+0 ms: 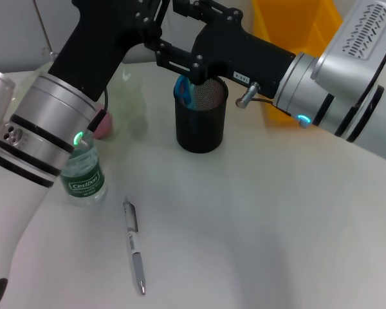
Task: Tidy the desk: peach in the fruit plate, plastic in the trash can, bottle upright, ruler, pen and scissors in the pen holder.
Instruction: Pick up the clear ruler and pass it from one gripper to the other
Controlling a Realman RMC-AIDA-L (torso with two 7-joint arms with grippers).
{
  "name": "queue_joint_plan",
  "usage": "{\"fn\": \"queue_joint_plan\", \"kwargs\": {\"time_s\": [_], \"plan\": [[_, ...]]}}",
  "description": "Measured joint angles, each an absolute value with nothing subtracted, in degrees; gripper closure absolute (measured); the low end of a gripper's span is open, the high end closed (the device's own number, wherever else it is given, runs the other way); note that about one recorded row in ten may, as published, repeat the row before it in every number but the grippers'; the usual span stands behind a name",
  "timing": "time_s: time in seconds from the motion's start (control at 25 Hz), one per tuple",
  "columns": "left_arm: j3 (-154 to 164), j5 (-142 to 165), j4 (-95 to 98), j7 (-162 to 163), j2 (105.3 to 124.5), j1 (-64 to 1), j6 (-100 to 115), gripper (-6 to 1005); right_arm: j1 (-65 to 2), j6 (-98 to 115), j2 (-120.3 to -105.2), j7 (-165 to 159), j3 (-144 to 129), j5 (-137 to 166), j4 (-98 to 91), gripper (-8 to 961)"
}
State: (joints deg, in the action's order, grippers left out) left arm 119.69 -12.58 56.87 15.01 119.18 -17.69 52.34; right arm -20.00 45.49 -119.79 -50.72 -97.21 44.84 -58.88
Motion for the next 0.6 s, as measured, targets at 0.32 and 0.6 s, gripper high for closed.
{"fn": "queue_joint_plan", "kwargs": {"time_s": [0.32, 0.6], "plan": [[120.49, -13.09, 56.16, 13.10, 119.18, -17.81, 52.96, 599, -20.13, 45.44, -119.79, -50.70, -98.60, 42.41, -57.87, 256], [121.68, -15.42, 55.98, 10.77, 119.18, -18.11, 54.08, 599, -20.30, 44.89, -119.79, -50.51, -100.24, 39.74, -56.29, 370]]}}
